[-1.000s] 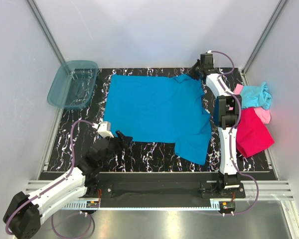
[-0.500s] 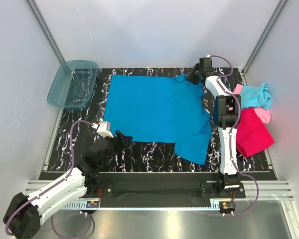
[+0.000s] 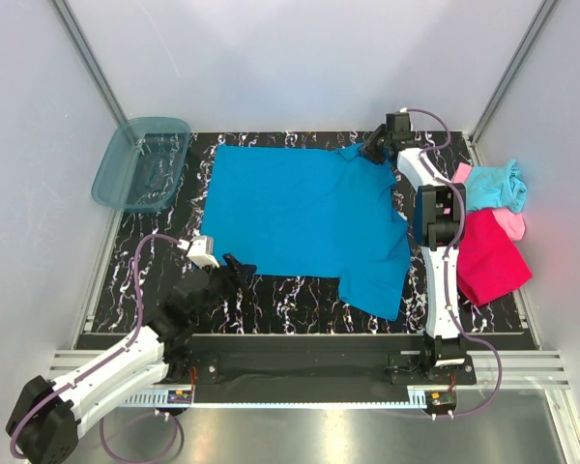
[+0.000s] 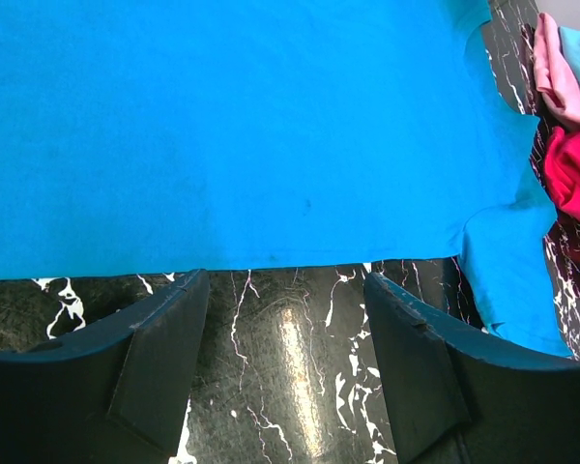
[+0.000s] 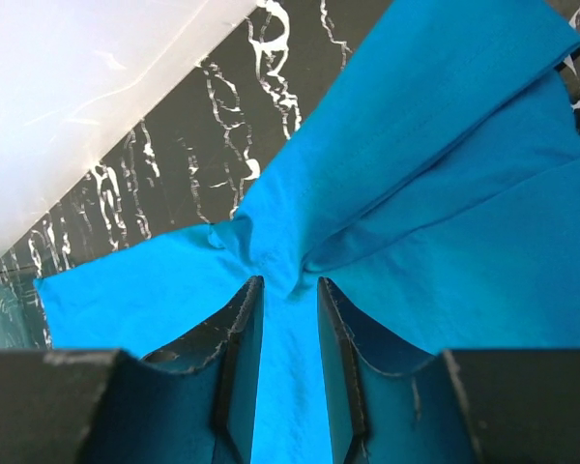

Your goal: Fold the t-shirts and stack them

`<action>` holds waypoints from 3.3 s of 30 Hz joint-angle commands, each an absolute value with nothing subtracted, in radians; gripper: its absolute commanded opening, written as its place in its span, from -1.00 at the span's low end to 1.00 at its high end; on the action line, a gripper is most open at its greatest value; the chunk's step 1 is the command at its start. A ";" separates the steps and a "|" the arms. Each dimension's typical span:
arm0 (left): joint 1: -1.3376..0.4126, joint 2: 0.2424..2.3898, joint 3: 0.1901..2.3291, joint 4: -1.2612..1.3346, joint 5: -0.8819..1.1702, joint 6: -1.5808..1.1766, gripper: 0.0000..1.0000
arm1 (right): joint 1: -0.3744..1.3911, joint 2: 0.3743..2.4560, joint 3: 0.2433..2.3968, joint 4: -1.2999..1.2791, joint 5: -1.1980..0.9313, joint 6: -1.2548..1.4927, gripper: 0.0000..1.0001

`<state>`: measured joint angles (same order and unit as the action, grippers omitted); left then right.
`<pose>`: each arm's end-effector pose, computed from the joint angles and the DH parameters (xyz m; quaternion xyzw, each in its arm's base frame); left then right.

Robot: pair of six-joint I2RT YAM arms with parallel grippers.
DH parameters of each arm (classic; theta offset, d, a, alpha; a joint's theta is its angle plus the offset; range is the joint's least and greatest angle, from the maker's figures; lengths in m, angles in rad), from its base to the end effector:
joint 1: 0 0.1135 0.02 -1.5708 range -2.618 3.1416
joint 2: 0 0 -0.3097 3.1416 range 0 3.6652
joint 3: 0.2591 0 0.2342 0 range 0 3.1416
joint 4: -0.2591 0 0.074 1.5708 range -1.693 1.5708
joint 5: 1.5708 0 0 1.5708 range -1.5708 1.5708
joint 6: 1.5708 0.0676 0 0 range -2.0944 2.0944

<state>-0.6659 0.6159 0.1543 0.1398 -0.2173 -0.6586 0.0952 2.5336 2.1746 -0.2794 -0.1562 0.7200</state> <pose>0.1108 -0.0685 0.2010 -0.0605 0.8067 -0.2880 0.5125 0.6165 0.0694 0.1832 0.2403 0.8582 0.2416 0.3838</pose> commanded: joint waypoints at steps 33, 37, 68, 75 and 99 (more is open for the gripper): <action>-0.669 0.591 0.146 0.163 -0.235 -0.641 0.40 | 0.092 2.668 2.398 -0.256 -0.164 0.736 -1.00; -0.669 0.598 0.146 0.164 -0.235 -0.641 0.40 | 0.094 2.648 2.350 -0.195 -0.175 0.741 -1.00; -0.669 0.621 0.146 0.183 -0.232 -0.629 0.39 | 0.090 2.715 2.498 0.028 -0.201 0.832 0.99; -0.669 0.575 0.143 0.175 -0.213 -0.634 0.38 | 0.097 2.390 2.275 0.060 -0.140 0.695 0.99; -0.669 0.519 0.140 0.147 -0.204 -0.669 0.38 | 0.137 1.102 0.611 -0.087 0.058 0.785 1.00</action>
<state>-0.6659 0.5198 0.1375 0.1036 -0.2123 -0.6632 0.1349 1.2358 0.6743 -0.0956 0.0605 0.7361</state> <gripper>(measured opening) 0.689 0.994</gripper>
